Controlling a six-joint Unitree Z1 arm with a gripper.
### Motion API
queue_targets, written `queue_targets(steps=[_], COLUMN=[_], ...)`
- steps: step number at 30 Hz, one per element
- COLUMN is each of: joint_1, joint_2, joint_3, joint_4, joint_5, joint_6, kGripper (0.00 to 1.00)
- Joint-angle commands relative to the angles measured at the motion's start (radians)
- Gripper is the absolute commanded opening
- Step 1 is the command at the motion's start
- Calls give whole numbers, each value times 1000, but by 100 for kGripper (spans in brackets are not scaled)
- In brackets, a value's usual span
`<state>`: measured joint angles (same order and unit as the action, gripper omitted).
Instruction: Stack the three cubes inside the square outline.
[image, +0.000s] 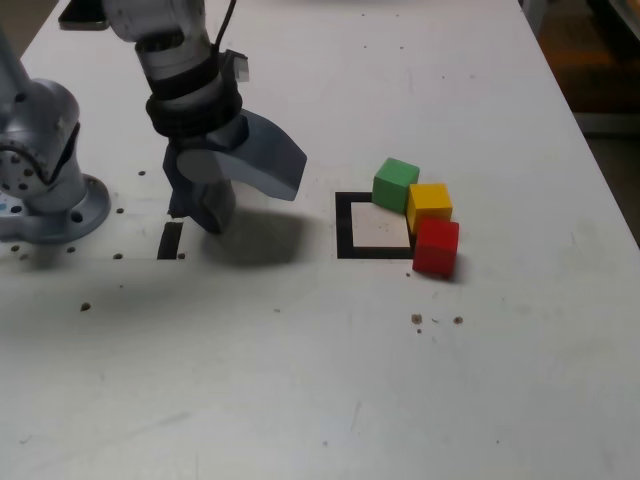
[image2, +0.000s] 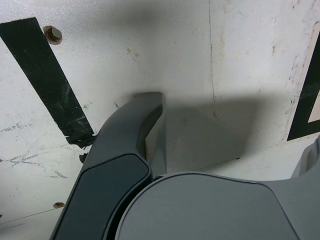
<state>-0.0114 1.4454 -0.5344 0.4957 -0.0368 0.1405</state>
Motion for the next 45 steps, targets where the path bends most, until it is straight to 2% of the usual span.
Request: queue_targets(steps=[1,18,25,31,42,45], joint_1=[-3,-2,-2,-6,-86,-116], joint_2=[2,-57,-53,6,160,211], joint_3=[12,39,24,-116,-531,-637], joint_4=[1,6,34,159,472,535], joint_5=[1,13,57,61,51,36], joint_6=[-1,-4,-6,4,19,19], kGripper=[100,100,100,100,99,99])
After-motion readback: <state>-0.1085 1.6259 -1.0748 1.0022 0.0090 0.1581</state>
